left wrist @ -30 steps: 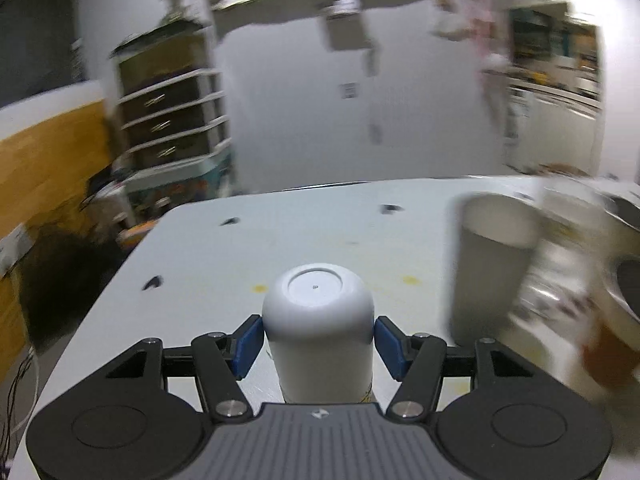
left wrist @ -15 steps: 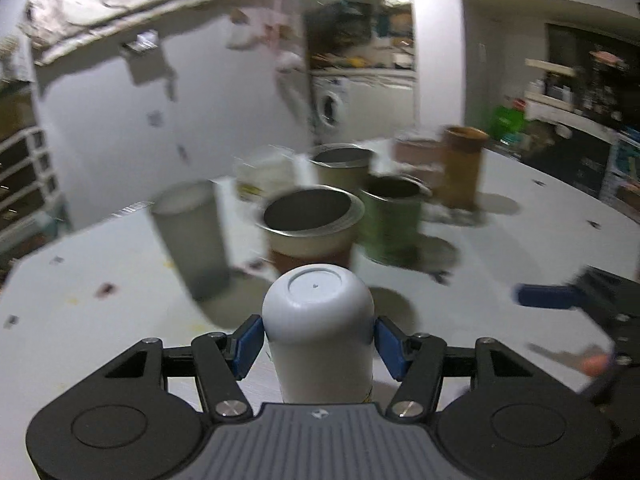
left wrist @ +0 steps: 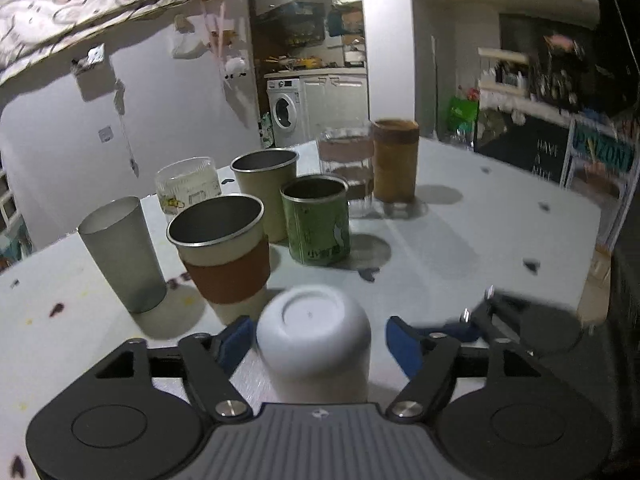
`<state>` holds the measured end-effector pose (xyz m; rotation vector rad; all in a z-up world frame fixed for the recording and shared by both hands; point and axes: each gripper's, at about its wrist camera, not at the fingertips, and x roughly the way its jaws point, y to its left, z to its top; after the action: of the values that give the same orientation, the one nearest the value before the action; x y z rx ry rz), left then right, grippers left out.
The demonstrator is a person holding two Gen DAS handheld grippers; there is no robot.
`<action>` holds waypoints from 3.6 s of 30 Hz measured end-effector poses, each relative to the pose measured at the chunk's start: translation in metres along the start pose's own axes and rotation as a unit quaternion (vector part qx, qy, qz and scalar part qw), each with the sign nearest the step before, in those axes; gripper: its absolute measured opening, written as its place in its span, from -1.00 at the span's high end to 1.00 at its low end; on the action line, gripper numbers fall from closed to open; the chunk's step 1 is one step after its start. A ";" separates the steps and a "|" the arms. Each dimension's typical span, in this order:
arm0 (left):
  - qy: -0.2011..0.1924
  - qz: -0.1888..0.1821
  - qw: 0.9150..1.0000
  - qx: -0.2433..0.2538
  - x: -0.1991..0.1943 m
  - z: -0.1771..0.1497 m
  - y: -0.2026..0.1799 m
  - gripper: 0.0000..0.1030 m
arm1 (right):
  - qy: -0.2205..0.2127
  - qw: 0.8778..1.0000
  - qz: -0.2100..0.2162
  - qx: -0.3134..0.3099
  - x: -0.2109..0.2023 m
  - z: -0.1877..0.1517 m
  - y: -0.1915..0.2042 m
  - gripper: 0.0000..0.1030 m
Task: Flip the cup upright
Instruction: 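Lift and tilt the white cup with the left gripper while the right gripper approaches it, then grasp the white cup's base with the right gripper while the left gripper releases it, then lower the white cup upright onto the table with the right gripper and open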
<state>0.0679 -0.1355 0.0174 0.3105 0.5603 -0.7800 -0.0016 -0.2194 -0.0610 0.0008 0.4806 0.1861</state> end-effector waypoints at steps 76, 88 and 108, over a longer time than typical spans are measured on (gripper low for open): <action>-0.061 0.061 0.987 -0.136 -0.056 -0.104 0.056 -0.17 | 0.142 0.973 0.142 0.115 0.052 0.117 0.043 -0.29; -0.080 0.091 0.985 -0.119 -0.044 -0.113 0.049 -0.40 | 0.098 0.989 0.091 -0.061 0.026 0.110 0.082 -0.26; -0.088 0.144 0.973 -0.157 -0.055 -0.127 0.056 -0.67 | 0.038 0.997 0.049 -0.042 0.138 0.165 0.069 -0.26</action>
<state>0.0322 -0.0074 -0.0501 0.0271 0.4493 -0.4243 0.1821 -0.1196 0.0255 -0.0650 0.5490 0.3033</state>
